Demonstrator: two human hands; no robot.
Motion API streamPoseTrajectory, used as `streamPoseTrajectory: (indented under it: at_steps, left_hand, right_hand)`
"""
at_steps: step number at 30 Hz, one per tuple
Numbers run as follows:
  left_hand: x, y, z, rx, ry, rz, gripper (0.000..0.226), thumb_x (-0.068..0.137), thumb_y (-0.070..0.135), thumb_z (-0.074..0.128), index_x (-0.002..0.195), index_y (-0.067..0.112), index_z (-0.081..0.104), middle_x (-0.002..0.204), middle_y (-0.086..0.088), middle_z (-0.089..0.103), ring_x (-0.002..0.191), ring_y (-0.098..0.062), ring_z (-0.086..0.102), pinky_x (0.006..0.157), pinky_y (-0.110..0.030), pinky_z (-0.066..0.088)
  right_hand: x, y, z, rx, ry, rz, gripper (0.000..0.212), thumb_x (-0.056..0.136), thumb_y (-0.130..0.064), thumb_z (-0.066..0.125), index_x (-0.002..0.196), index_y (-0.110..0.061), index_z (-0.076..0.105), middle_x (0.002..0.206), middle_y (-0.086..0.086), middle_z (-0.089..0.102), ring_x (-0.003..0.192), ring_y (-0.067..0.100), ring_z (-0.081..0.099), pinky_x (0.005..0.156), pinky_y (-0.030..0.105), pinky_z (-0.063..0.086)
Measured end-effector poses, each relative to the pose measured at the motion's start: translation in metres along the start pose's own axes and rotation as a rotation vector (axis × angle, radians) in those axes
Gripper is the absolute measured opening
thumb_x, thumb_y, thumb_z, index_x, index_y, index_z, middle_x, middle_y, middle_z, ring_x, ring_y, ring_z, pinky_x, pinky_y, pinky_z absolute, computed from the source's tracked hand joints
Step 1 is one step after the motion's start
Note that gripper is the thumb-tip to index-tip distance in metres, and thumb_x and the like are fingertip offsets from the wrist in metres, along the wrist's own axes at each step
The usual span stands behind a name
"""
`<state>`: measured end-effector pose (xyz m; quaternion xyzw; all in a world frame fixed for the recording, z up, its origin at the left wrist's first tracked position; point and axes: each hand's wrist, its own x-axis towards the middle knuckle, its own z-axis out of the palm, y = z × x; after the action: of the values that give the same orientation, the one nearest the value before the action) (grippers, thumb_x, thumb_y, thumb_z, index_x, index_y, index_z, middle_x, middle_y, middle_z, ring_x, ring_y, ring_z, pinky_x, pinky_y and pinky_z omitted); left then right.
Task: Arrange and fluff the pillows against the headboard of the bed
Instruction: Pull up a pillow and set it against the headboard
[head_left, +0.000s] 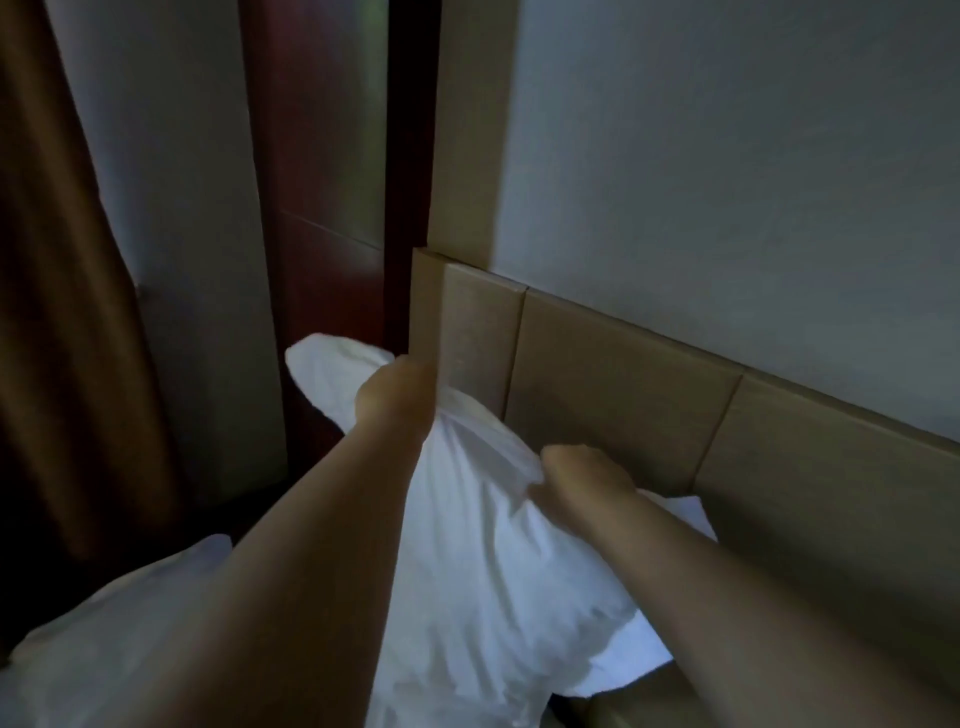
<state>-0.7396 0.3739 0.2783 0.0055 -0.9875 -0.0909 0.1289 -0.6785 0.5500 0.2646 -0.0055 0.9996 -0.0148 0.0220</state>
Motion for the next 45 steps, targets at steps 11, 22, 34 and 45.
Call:
streamPoseTrajectory:
  at_steps: [11,22,34,45]
  left_hand:
    - [0.049,0.027,0.042,-0.053,0.026,0.265,0.055,0.087,0.012,0.061,0.138,0.022,0.042,0.142,-0.001,0.035,0.113,-0.03,0.059,0.083,-0.04,0.052]
    - [0.106,0.026,0.016,-0.085,0.267,0.145,0.026,0.092,0.01,0.053,0.118,0.009,0.059,0.121,-0.011,0.056,0.11,-0.032,0.059,0.087,-0.043,0.05]
    - [0.112,0.03,0.064,-0.389,0.181,0.139,0.035,0.094,0.01,0.057,0.126,0.003,0.045,0.128,-0.019,0.048,0.106,-0.037,0.059,0.087,-0.044,0.049]
    - [0.104,0.054,0.089,-0.354,0.032,0.373,0.045,0.091,0.024,0.063,0.131,0.011,0.048,0.155,-0.013,0.013,0.119,-0.034,0.055,0.099,-0.037,0.045]
  right_hand:
    - [0.065,0.007,-0.026,-0.109,0.292,-0.028,0.024,0.096,-0.013,0.044,0.112,-0.012,0.062,0.116,0.011,0.063,0.111,0.031,0.056,0.086,0.038,0.043]
    - [0.093,0.003,-0.048,-0.004,0.363,-0.135,0.021,0.096,-0.014,0.046,0.11,-0.009,0.061,0.105,0.014,0.065,0.096,0.033,0.062,0.066,0.032,0.038]
    - [0.102,0.022,-0.032,-0.072,0.25,-0.002,0.014,0.091,-0.006,0.053,0.08,-0.012,0.047,0.093,0.01,0.06,0.104,0.034,0.058,0.075,0.035,0.041]
    - [0.096,0.034,-0.011,-0.302,0.318,-0.012,0.038,0.085,-0.024,0.056,0.122,-0.022,0.049,0.12,0.006,0.058,0.117,0.028,0.048,0.094,0.04,0.034]
